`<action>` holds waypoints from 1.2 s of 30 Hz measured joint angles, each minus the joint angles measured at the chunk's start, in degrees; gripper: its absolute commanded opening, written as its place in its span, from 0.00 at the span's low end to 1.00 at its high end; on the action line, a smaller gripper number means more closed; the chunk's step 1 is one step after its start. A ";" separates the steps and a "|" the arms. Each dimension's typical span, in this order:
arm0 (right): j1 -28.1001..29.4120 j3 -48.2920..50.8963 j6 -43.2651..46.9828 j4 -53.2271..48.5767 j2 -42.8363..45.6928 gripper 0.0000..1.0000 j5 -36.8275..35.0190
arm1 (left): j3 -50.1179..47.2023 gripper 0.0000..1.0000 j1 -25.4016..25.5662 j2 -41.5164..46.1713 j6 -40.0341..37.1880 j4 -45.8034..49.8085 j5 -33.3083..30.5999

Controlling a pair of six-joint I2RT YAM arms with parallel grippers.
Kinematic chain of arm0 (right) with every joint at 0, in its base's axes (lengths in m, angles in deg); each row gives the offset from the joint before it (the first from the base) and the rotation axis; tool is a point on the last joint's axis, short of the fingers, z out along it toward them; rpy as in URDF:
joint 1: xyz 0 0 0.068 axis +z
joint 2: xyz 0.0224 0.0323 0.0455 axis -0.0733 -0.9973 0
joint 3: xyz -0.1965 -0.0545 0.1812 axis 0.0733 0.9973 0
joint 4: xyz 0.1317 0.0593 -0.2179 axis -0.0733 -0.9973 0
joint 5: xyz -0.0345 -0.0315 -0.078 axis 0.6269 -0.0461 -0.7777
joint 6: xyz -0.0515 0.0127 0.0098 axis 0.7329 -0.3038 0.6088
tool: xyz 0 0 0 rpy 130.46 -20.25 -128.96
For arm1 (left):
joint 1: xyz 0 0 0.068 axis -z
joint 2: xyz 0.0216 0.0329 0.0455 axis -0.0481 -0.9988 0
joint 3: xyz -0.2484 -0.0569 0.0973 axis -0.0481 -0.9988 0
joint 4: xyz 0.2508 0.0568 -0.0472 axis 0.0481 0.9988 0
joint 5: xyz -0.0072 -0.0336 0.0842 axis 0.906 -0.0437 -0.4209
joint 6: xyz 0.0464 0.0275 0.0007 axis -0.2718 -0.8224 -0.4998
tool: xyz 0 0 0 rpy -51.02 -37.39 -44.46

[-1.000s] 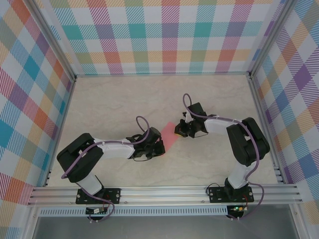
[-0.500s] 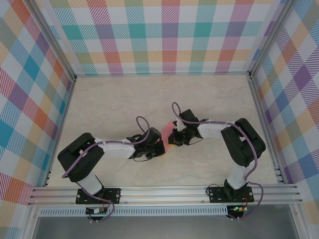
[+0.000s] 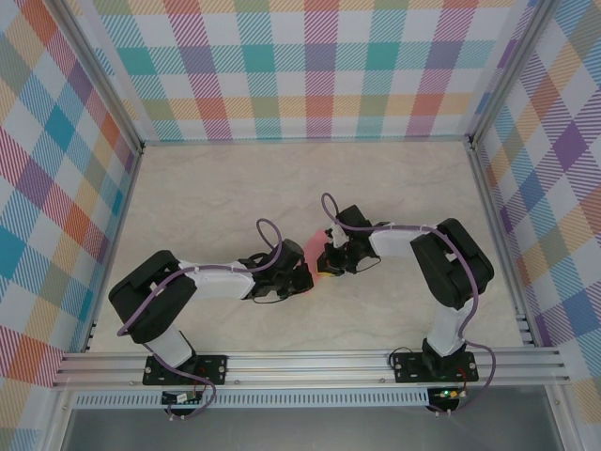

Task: Fold a paper plane with a square sheet of paper (pick it up from the middle)
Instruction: First fold in half a square sheet of paper at the center of the table.

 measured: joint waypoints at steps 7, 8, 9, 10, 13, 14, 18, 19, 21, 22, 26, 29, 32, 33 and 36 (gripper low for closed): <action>-0.04 -1.53 1.66 -2.14 -0.72 0.00 -0.31 | -0.44 0.04 -0.02 -0.81 1.57 -0.50 0.24; -0.20 -1.84 2.03 -2.43 -0.94 0.00 -0.28 | -0.44 0.04 0.00 -0.81 1.66 -0.39 0.24; -0.42 -2.14 2.54 -2.80 -1.09 0.00 -0.20 | -0.46 0.04 -0.02 -0.81 1.81 -0.35 0.24; -0.59 -2.32 2.99 -3.10 -1.25 0.00 -0.15 | -0.50 0.04 0.00 -0.79 1.99 -0.28 0.24; -1.20 -2.34 4.52 -3.15 -1.53 0.00 0.76 | -0.74 0.04 0.00 -0.66 2.69 -0.33 0.22; -1.53 -2.34 5.05 -3.04 -1.70 0.00 1.22 | -0.81 0.04 0.00 -0.59 2.89 -0.37 0.22; -3.76 -2.34 7.19 -2.25 -2.21 0.00 2.56 | -0.81 0.04 -0.02 -0.59 3.08 -0.33 0.24; -4.76 -2.34 7.56 -1.86 -2.29 0.00 2.60 | -0.81 0.04 0.00 -0.59 3.08 -0.28 0.24; -6.91 -2.34 8.22 -1.31 -2.45 0.00 2.67 | -0.81 0.04 -0.02 -0.59 3.08 -0.26 0.24; -7.98 -2.34 8.48 -1.09 -2.54 0.00 2.80 | -0.81 0.04 0.00 -0.59 3.08 -0.24 0.24; -10.78 -3.61 9.07 -1.68 -3.43 0.00 3.06 | -0.81 0.04 -0.02 -0.59 3.08 -0.22 0.26; -11.98 -5.84 9.01 -3.78 -4.85 0.00 3.28 | -0.79 0.04 0.00 -0.59 3.08 -0.20 0.26; -12.72 -8.09 8.92 -6.21 -5.88 0.00 2.97 | -0.79 0.04 0.00 -0.59 3.06 -0.15 0.28; -12.98 -8.39 8.81 -6.40 -5.97 0.00 2.62 | -0.79 0.04 0.00 -0.57 3.06 -0.15 0.28; -14.29 -9.27 8.72 -6.64 -6.10 0.00 1.01 | -0.79 0.04 0.00 -0.59 3.06 -0.15 0.31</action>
